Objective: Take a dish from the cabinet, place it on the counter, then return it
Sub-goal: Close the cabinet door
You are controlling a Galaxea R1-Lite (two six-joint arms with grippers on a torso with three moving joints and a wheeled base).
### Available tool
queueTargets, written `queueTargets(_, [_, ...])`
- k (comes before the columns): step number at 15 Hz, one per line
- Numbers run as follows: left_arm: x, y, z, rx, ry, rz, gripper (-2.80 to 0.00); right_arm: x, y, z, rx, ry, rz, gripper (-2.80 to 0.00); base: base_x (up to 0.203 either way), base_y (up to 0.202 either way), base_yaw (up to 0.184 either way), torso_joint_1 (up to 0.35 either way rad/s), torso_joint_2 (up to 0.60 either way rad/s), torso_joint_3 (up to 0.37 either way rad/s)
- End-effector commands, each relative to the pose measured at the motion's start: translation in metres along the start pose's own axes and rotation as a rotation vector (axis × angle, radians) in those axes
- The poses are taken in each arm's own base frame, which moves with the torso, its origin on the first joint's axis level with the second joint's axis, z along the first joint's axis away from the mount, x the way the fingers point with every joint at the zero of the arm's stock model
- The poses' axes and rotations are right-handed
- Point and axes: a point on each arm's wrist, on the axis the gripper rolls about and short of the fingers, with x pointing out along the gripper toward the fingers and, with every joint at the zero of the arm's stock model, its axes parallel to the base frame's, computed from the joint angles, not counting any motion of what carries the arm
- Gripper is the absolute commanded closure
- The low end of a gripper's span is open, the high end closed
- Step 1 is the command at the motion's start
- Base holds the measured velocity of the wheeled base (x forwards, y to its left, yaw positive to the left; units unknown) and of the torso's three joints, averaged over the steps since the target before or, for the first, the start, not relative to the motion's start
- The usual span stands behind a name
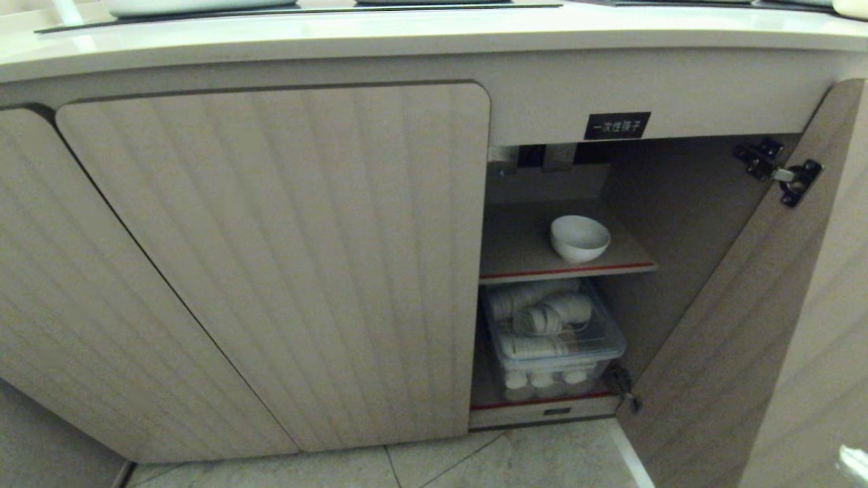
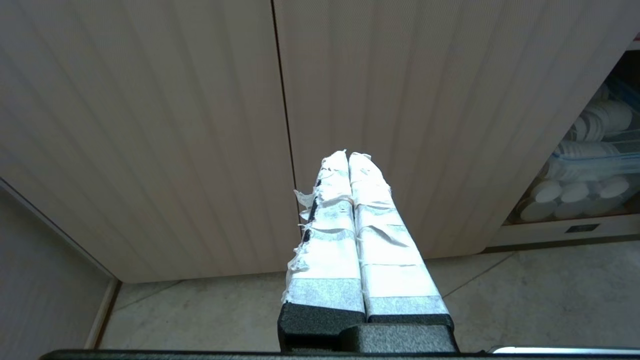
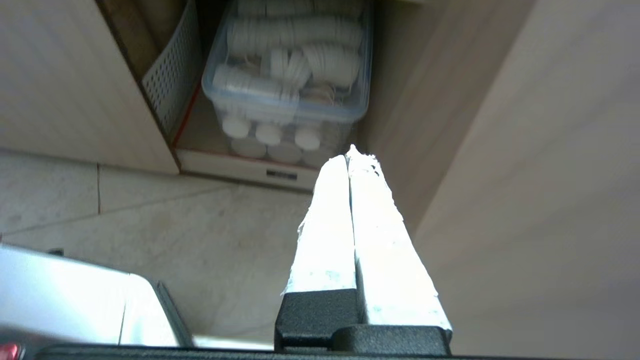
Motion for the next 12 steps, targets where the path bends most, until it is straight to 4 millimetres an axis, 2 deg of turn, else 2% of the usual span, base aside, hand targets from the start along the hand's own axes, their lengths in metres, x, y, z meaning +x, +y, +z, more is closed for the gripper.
queueTargets(1, [0.000,0.000,0.000,0.000,-0.001,-0.002,0.00,-0.014,0.004,-0.008,-0.007,-0.040,-0.019,0.00,0.000,0.000,0.000,0.000,0.00,0.000])
queueTargets(3, [0.000,0.000,0.000,0.000,0.000,0.000,0.00,-0.020,0.005,-0.020,-0.004,0.031,-0.098,0.00,0.000,0.000,0.000,0.000,0.00,0.000])
queueTargets(5, [0.000,0.000,0.000,0.000,0.000,-0.001,0.00,-0.025,0.007,-0.028,-0.002,0.040,-0.104,0.00,0.000,0.000,0.000,0.000,0.00,0.000])
queueTargets(12, [0.000,0.000,0.000,0.000,0.000,0.000,0.00,-0.046,0.013,-0.040,-0.015,-0.190,-0.084,0.00,0.000,0.000,0.000,0.000,0.00,0.000])
